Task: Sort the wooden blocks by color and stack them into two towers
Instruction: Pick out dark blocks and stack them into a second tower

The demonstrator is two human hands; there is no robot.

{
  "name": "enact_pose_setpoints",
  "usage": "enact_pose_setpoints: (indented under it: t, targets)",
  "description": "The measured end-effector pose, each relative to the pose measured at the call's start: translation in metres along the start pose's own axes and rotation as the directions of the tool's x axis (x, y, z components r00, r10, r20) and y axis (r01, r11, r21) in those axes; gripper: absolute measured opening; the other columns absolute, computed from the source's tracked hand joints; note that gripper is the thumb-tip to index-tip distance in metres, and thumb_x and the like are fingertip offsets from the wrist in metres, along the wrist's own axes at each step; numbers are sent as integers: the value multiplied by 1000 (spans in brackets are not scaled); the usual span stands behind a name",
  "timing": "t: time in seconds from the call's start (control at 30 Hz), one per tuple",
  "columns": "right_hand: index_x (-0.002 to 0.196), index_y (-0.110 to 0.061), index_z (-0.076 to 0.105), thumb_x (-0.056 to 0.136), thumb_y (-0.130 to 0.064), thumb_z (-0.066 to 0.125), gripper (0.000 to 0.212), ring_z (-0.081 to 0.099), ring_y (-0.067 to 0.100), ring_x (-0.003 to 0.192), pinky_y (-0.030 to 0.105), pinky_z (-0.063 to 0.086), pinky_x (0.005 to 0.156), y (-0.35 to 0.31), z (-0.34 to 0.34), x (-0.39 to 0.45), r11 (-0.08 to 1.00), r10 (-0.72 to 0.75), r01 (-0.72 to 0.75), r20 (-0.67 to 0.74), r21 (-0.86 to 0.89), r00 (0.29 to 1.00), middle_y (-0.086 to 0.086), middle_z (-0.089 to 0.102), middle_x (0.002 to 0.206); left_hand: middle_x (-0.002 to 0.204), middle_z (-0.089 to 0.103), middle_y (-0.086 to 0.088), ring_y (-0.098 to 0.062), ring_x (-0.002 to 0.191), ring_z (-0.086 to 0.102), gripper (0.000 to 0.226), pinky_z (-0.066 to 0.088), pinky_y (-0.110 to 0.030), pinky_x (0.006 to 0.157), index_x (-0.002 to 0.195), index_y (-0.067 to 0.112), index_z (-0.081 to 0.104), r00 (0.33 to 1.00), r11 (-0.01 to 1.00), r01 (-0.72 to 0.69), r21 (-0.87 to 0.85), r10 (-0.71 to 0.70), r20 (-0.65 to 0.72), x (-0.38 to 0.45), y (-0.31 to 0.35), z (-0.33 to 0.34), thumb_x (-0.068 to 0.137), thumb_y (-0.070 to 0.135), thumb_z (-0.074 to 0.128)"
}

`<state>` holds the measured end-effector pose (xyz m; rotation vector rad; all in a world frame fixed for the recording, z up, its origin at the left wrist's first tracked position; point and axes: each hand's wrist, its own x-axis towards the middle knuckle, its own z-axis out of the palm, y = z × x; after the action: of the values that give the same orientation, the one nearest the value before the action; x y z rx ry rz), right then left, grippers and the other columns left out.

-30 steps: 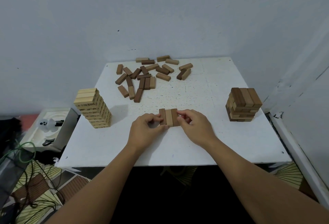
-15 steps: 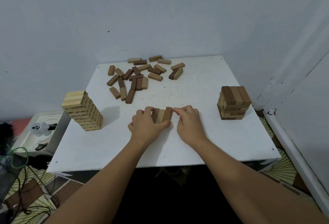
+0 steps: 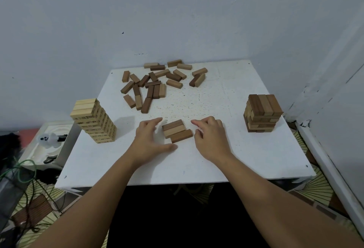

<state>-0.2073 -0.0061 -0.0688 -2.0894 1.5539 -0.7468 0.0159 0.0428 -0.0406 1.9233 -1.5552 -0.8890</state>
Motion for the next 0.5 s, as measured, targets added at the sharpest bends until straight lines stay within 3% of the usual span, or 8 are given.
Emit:
enact_pose_setpoints:
  t: [0.1, 0.2, 0.5]
  targets:
    - [130, -32, 70, 102, -24, 56, 33, 32, 7, 103, 23, 33, 98, 1, 2, 0, 1000, -20, 21, -16, 13, 1000, -12, 46, 111, 134, 46, 11, -8, 129, 47, 87, 39, -33, 114, 141, 29, 58, 996, 999, -34, -11, 33, -86, -3, -1, 4, 66, 50, 95]
    - [120, -33, 75, 98, -29, 64, 25, 35, 8, 103, 21, 32, 96, 2, 3, -1, 999, -25, 27, -39, 44, 999, -15, 45, 107, 127, 50, 12, -5, 126, 49, 75, 38, -29, 111, 135, 29, 65, 995, 998, -47, -42, 43, -89, -3, 1, 4, 68, 42, 96]
    - [105, -35, 77, 93, -31, 70, 14, 39, 9, 102, 25, 36, 98, 0, 3, -2, 997, -7, 10, -42, 73, 999, -14, 48, 102, 129, 49, 12, -3, 123, 49, 93, 40, -25, 104, 142, 34, 53, 996, 997, -44, -67, 39, -81, -6, 2, 1, 62, 39, 99]
